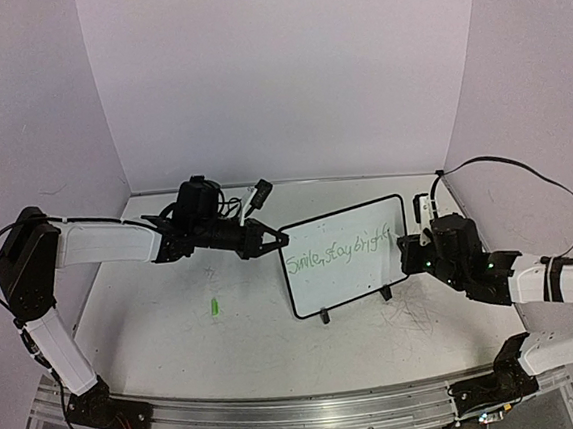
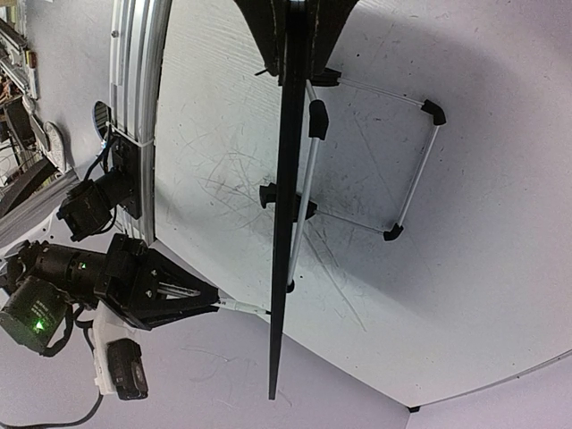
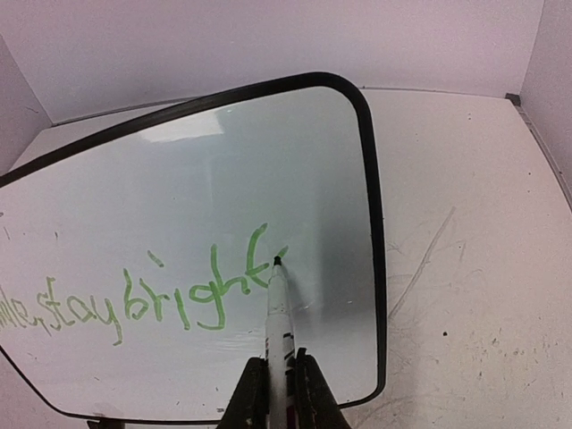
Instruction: Write a sentence on the whiteboard
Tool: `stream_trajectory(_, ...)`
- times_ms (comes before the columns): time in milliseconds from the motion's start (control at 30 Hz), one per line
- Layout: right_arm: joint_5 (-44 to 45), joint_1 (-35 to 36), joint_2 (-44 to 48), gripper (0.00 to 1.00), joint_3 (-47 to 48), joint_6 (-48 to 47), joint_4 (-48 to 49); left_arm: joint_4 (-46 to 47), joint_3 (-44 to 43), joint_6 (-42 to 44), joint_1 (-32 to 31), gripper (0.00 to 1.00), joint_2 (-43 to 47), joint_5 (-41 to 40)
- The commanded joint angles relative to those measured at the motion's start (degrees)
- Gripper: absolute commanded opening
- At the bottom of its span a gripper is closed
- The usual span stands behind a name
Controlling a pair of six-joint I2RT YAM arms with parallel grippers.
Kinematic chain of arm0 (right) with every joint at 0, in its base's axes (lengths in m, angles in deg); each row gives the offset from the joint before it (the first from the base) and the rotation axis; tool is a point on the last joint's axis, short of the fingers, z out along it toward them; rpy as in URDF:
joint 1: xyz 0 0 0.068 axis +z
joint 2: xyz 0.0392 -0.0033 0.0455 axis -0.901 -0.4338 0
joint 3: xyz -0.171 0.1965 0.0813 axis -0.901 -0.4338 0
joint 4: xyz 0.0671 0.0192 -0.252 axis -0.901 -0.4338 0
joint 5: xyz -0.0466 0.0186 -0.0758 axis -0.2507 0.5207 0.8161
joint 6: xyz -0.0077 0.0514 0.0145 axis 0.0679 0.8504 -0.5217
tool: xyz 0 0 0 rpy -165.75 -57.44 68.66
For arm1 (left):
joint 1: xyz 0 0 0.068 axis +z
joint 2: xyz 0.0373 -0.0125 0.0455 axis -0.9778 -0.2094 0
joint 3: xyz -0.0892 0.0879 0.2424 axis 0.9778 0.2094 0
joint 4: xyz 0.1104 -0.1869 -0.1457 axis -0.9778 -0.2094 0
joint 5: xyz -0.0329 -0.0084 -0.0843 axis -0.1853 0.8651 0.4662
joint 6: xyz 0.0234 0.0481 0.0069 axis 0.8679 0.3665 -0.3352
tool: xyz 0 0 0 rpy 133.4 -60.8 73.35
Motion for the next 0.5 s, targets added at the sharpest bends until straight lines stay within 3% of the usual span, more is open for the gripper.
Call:
stream_trajectory(0,-0.9,-0.3,-0.3,0.00,-0.3,1.1,0.1,-2.3,-1.2,2.8,-0.5,0.00,1.8,-0.6)
stream_trajectory(467,0.3,-0.3,-0.8,0.00,-0.3,2.5,-0.9,-2.3,-1.2,2.8,-0.5,0.00,1.9,-0.5)
